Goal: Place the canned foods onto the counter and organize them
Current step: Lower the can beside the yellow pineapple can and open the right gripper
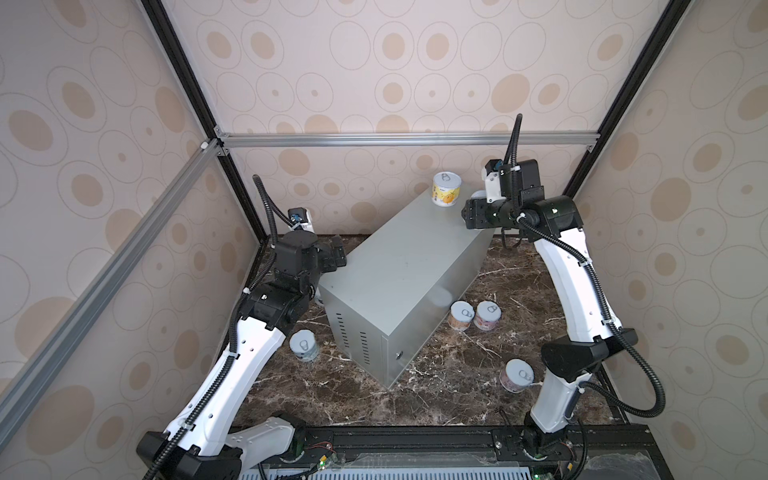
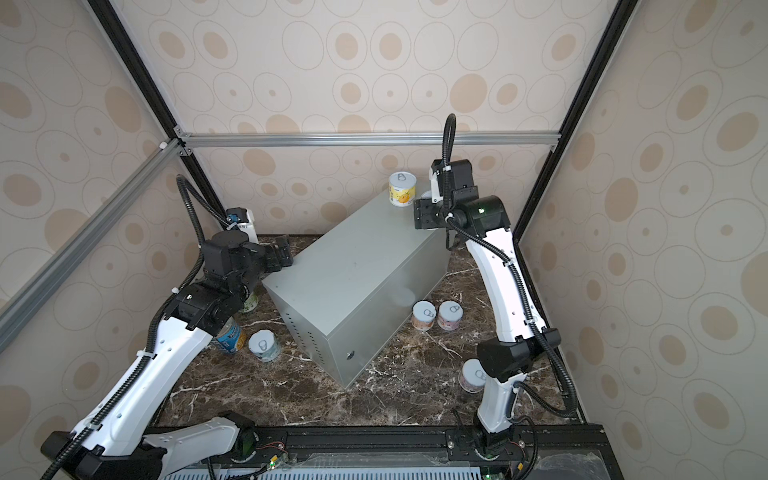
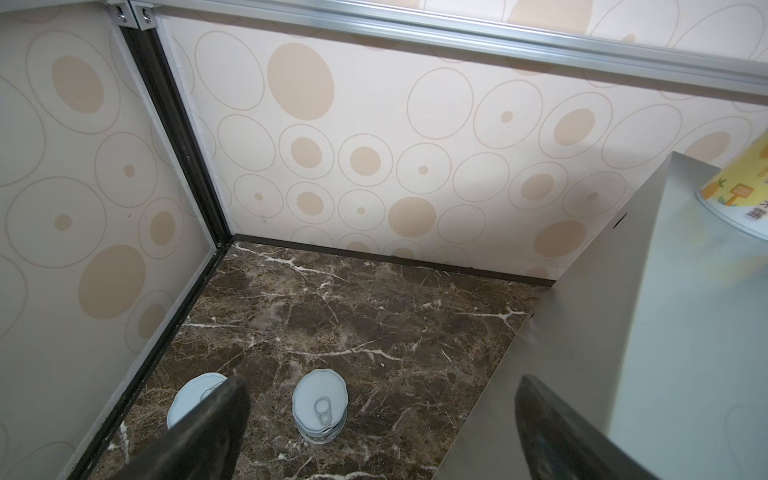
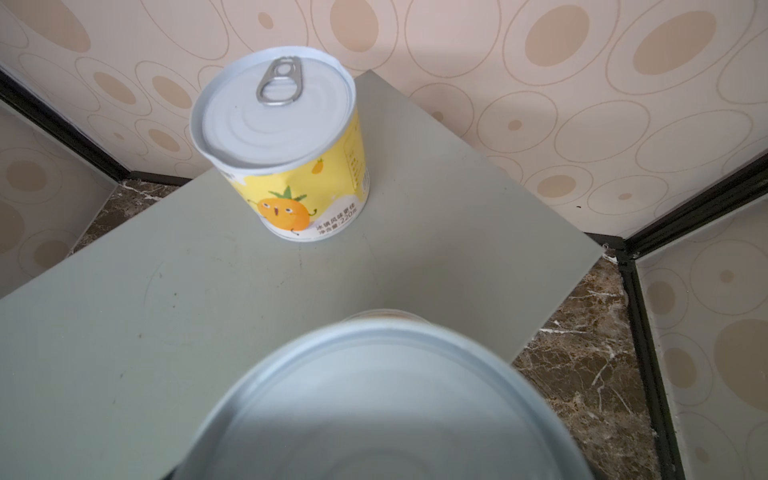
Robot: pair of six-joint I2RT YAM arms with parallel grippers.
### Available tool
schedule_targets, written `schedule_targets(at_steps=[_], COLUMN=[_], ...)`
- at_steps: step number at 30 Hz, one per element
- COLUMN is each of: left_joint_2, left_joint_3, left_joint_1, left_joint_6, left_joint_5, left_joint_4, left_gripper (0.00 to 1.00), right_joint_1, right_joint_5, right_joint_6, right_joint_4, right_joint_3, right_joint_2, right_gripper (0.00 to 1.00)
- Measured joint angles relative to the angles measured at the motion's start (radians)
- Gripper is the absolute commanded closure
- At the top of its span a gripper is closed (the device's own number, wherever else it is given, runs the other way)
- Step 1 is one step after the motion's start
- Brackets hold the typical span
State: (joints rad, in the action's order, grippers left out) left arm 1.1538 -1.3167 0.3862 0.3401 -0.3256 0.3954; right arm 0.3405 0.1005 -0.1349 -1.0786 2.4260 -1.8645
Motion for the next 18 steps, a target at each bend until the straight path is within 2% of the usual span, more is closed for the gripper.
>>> schedule_targets(at_steps=[5, 18], left_joint_2=[0.021, 0.06], left_joint_3=[0.0, -0.002], left_joint_1=[0.0, 0.0], left_joint_6=[0.0, 0.001], left_joint_5=[-0.002, -0.002], left_joint_4=[-0.019, -0.029], left_gripper=[0.01, 0.01], right_joint_1=[-0.015, -0.028], right_joint_5=[-0.008, -0.037], right_joint_6=[0.013, 0.044], right_joint_4=[-0.012, -0.006], right_joint_3=[0.085, 0.166], right_joint_2=[-0.064, -0.158], right_gripper=[0.35, 0.32])
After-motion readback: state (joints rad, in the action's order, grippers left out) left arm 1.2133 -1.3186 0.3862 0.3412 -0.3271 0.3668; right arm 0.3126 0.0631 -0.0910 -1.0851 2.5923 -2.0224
